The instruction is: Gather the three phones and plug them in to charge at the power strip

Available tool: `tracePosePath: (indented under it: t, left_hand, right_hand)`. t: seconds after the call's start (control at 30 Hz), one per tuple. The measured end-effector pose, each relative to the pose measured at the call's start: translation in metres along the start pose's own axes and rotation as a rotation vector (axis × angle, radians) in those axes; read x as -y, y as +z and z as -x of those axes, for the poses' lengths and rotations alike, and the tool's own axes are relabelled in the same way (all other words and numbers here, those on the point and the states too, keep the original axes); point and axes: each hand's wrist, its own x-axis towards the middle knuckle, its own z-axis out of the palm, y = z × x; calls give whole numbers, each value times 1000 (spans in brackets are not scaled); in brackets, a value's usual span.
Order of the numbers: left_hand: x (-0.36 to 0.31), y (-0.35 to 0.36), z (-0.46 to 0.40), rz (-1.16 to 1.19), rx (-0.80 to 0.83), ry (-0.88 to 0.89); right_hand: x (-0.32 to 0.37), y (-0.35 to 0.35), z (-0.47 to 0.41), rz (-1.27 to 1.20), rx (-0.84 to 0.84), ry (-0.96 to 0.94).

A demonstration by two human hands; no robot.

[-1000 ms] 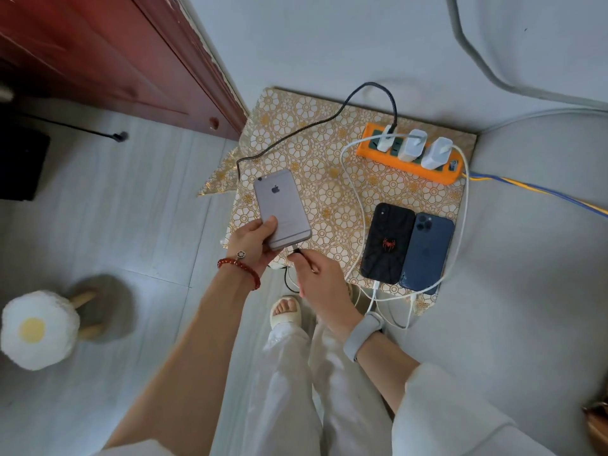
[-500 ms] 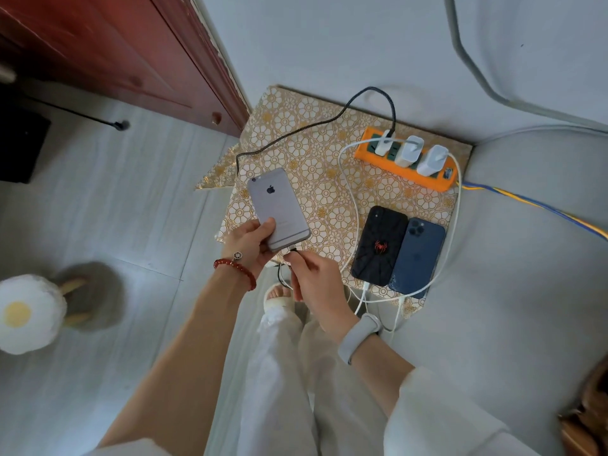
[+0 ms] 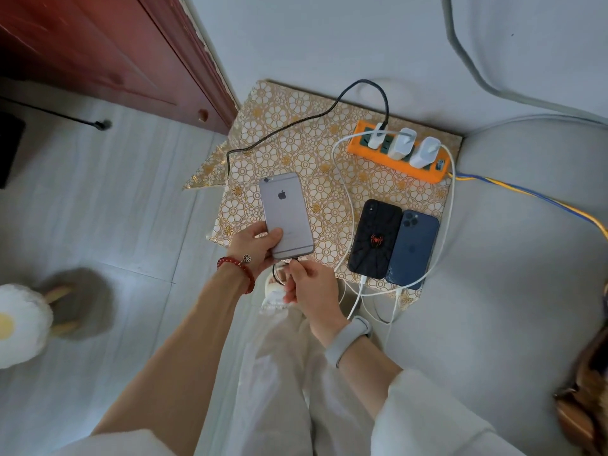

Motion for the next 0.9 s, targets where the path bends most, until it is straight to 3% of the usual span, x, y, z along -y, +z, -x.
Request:
tracePosePath:
  t: [0.13, 0.2, 0.37, 0.5, 0.57, 0.73, 0.8, 0.9]
  left_hand:
    - [2, -2, -8, -54, -13, -26]
    - [3, 0, -17, -115, -54, -38]
    - [0, 8, -42, -530, -126, 9]
    - [3, 17, -57, -803, -125, 99]
    - [7, 18, -59, -892, -178, 158]
    - [17, 16, -57, -1101, -160, 261]
    - [18, 18, -54, -1281, -158, 250]
    - [13, 18, -55, -1328, -112, 202]
  right_hand:
    - [1, 3, -6, 90, -10, 17]
    - [5, -1, -14, 268, 15, -33]
    - [5, -27, -34, 747, 12, -115]
    - [0, -44, -53, 1130, -55, -410]
    - [0, -48, -63, 1262, 4, -444]
    - [-3, -50, -78, 1358, 127, -317]
    - [-5, -49, -79, 1403, 141, -304]
    - [-8, -48, -80, 1398, 152, -284]
